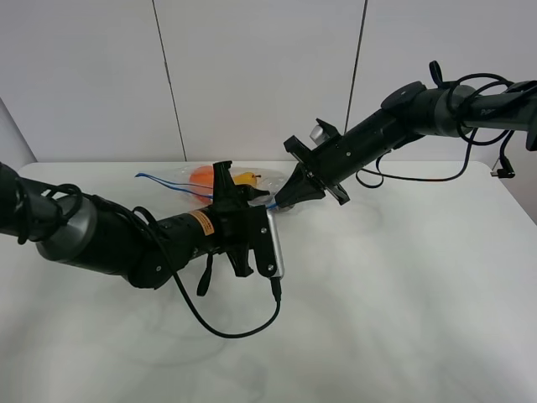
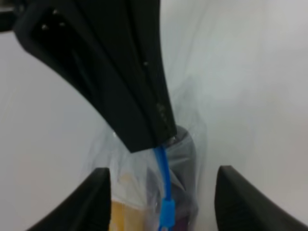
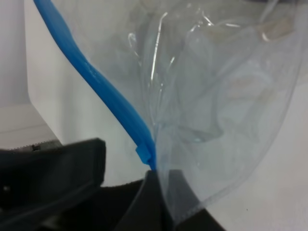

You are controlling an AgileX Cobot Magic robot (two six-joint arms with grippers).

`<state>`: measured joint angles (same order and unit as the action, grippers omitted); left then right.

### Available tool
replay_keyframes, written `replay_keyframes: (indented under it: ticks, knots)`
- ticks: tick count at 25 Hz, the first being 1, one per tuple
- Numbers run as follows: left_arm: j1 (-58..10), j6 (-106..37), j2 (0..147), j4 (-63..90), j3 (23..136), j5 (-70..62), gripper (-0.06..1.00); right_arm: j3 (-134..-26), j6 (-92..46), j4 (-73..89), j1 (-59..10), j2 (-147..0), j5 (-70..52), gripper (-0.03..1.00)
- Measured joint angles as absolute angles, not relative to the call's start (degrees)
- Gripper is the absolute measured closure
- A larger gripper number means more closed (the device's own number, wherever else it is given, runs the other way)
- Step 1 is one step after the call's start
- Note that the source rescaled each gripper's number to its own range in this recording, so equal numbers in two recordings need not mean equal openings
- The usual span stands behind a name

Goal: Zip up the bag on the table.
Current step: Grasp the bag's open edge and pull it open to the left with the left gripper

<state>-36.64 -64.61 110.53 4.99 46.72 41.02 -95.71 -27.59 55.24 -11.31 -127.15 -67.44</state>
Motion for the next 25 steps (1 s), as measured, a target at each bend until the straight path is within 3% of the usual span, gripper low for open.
replay_keyframes:
  ticks: [11, 20, 25]
  knots:
    - [-35.3, -64.2, 112.8, 4.9, 47.3, 44.0, 0.39, -95.7, -27.4, 55.2, -11.3, -127.2, -67.6, 0.97]
    - [-35.3, -64.2, 114.7, 4.2, 47.3, 46.0, 0.63, -95.7, -27.2, 55.2, -11.3, -127.2, -67.6, 0.97]
    - [-35.3, -63.2, 114.7, 4.2, 47.3, 47.5, 0.67, -95.7, -27.2, 55.1, -11.3, -127.2, -67.6, 0.97]
